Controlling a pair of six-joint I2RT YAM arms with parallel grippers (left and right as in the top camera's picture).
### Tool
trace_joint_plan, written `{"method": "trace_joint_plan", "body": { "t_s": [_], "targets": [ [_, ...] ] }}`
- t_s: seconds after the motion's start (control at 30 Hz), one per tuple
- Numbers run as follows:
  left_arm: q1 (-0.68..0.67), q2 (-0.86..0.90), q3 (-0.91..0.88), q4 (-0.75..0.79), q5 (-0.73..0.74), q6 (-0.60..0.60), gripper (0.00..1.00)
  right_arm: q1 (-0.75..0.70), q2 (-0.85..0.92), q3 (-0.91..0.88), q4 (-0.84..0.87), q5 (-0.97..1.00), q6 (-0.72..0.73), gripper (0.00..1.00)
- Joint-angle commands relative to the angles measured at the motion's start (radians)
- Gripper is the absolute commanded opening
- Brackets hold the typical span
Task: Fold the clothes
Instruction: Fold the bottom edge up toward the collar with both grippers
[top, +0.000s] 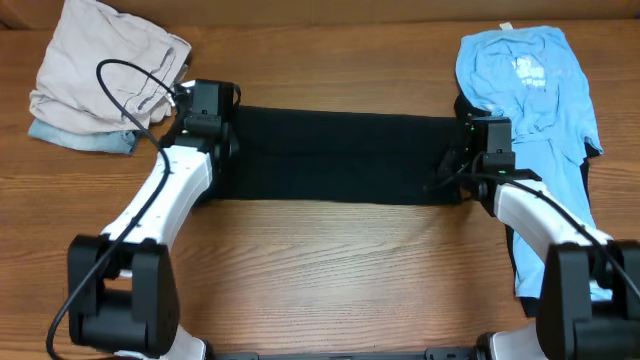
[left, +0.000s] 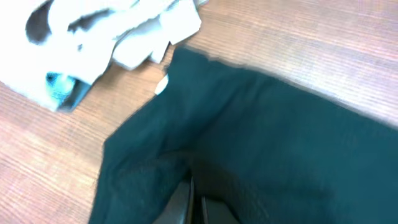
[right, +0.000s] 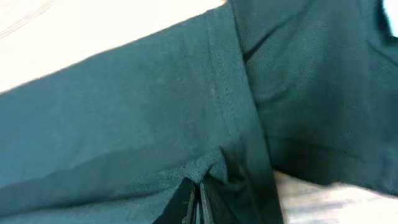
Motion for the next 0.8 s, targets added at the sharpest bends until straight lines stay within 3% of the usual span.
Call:
{"method": "trace_joint_plan", "body": {
  "t_s": [0.0,0.07,0.13,0.33,0.77],
  "targets": [
    [-0.005,0.033,0.017,0.086,-0.050,0.022,0.27,0.003,0.021,0.016,0.030,0.018,-0.019,0.15],
    [-0.005,0.036,0.017,0.108,-0.049,0.039,0.53,0.003,0.008,0.016,0.026,0.018,-0.022,0.33],
    [-0.005,0.031,0.019,0.106,-0.050,0.058,0.73,-0.001,-0.020,0.016,-0.002,0.017,-0.029,0.41],
    [0.000,-0.014,0.032,0.018,-0.050,0.076,1.00,-0.026,-0.068,0.016,-0.120,-0.058,-0.124,0.56],
    [0.001,-0.078,0.032,-0.140,-0.048,0.073,1.00,-0.026,0.102,0.002,-0.089,-0.035,-0.153,0.57]
  ]
}}
